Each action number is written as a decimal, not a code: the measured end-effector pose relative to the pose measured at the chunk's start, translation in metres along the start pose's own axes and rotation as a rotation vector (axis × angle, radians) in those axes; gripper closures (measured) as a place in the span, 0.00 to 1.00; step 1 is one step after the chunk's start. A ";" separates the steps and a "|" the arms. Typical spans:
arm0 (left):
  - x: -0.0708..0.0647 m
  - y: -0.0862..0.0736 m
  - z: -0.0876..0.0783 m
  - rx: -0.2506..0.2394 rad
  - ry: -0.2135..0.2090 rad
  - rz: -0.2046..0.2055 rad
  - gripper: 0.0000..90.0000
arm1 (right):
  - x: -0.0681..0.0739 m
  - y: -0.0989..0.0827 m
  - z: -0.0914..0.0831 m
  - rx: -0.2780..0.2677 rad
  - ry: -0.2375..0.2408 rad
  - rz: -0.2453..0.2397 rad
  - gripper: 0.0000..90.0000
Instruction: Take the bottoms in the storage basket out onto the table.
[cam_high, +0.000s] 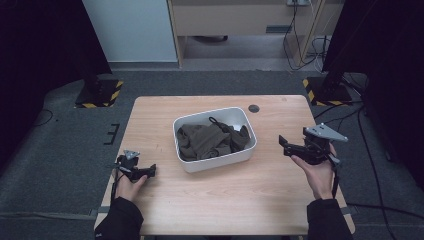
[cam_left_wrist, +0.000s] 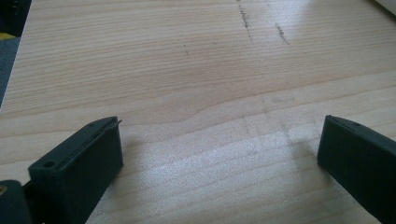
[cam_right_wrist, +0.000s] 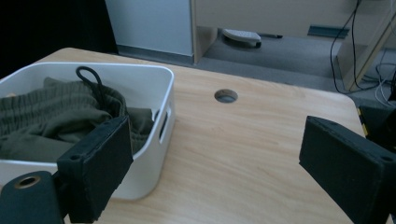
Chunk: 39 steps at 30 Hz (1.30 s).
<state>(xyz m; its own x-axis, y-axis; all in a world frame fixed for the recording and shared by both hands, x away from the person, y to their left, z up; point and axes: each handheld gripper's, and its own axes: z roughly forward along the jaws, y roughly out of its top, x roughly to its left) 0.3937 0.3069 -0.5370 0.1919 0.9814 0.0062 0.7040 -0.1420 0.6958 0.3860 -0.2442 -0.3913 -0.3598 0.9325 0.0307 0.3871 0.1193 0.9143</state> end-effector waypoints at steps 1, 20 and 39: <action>0.000 0.000 0.000 0.000 0.000 0.000 0.00 | 0.002 0.003 0.001 -0.006 0.001 -0.006 0.11; 0.000 0.000 0.000 0.000 -0.001 0.001 0.00 | 0.037 0.058 0.035 -0.049 0.064 -0.018 0.12; -0.001 0.000 0.000 0.001 -0.004 0.005 0.00 | 0.083 0.075 0.090 -0.021 0.123 -0.082 0.13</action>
<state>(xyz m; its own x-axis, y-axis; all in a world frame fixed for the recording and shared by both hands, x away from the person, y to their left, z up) 0.3941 0.3063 -0.5370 0.1982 0.9801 0.0066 0.7034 -0.1469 0.6954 0.4610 -0.1271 -0.3566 -0.4916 0.8708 0.0035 0.3346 0.1852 0.9240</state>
